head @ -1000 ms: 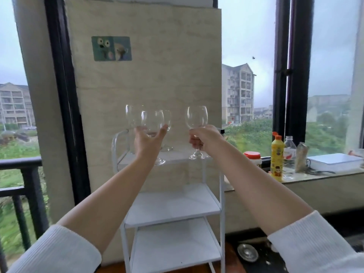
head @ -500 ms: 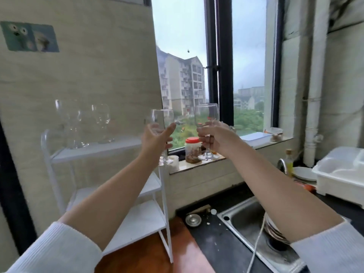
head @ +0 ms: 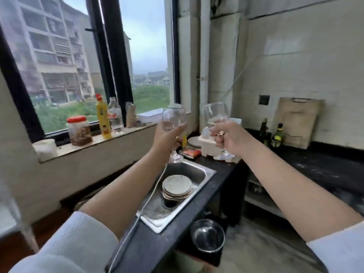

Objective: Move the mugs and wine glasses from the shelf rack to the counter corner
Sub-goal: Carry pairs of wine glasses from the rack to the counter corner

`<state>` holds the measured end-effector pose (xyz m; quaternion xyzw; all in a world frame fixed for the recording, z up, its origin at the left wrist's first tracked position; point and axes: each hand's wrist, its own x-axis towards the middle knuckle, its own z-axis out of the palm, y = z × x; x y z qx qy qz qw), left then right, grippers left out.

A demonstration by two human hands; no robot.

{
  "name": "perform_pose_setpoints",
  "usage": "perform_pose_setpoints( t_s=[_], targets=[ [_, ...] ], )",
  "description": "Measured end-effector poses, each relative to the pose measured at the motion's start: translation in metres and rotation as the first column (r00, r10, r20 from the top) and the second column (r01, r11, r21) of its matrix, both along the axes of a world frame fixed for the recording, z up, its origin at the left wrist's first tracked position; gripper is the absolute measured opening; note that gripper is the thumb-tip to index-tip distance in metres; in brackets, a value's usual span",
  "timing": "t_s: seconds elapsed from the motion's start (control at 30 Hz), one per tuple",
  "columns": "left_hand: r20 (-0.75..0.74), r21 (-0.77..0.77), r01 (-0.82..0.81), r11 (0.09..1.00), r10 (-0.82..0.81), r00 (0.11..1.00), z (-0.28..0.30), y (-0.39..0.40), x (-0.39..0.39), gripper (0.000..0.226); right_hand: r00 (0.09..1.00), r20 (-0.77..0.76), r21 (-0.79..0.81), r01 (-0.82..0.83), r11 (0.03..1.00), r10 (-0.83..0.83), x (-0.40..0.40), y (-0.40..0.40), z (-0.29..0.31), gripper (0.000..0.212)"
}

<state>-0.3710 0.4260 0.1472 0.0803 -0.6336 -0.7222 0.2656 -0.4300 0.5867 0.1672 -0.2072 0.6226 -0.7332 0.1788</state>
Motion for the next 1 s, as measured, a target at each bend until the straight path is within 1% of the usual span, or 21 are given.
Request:
perform_pose_setpoints(
  t_s=[0.03,0.13,0.2,0.3,0.4,0.53,0.63,0.7,0.77,0.87,0.97,1.0],
  targets=[
    [0.000,-0.005,0.039,0.999,-0.039,0.999,-0.003,0.019,-0.016,0.023,0.999,0.018,0.008,0.049,0.999,-0.049,-0.011,0.023,-0.005,0.026],
    [0.012,0.019,0.195,0.981,-0.195,0.981,-0.014,0.086,-0.074,0.026,0.981,0.036,0.018,0.188,0.982,-0.188,-0.048,0.094,-0.015,0.025],
    [0.012,0.034,0.270,0.962,-0.271,0.963,-0.019,0.116,-0.102,0.026,0.965,0.054,0.037,0.253,0.967,-0.255,-0.064,0.126,-0.021,0.025],
    [0.016,0.064,0.421,0.905,-0.423,0.906,-0.030,0.176,-0.166,0.024,0.926,0.077,0.001,0.369,0.929,-0.368,-0.104,0.190,-0.030,0.022],
    [0.028,0.077,0.545,0.835,-0.548,0.836,-0.035,0.233,-0.227,0.024,0.869,0.082,0.010,0.488,0.873,-0.487,-0.147,0.246,-0.037,0.021],
    [0.059,0.100,0.654,0.750,-0.661,0.748,-0.035,0.302,-0.310,0.021,0.770,0.124,-0.016,0.632,0.775,-0.625,-0.202,0.312,-0.042,0.021],
    [0.087,0.104,0.725,0.681,-0.732,0.676,-0.035,0.352,-0.361,0.029,0.690,0.146,-0.016,0.718,0.696,-0.709,-0.236,0.361,-0.050,0.019],
    [0.084,0.127,0.773,0.622,-0.783,0.617,-0.039,0.385,-0.390,0.024,0.632,0.166,-0.011,0.768,0.640,-0.757,-0.252,0.392,-0.058,0.018],
    [0.086,0.137,0.815,0.564,-0.826,0.557,-0.045,0.420,-0.414,0.018,0.557,0.172,0.013,0.823,0.568,-0.812,-0.266,0.424,-0.067,0.021],
    [0.105,0.116,0.864,0.490,-0.871,0.480,-0.063,0.470,-0.449,0.025,0.470,0.163,0.061,0.873,0.484,-0.868,-0.287,0.471,-0.081,0.025],
    [0.120,0.085,0.895,0.439,-0.896,0.428,-0.079,0.520,-0.484,0.026,0.400,0.147,0.117,0.901,0.417,-0.905,-0.313,0.517,-0.092,0.030],
    [0.125,0.074,0.902,0.426,-0.901,0.416,-0.084,0.540,-0.498,0.025,0.375,0.138,0.119,0.913,0.391,-0.917,-0.325,0.536,-0.096,0.035]
  ],
)
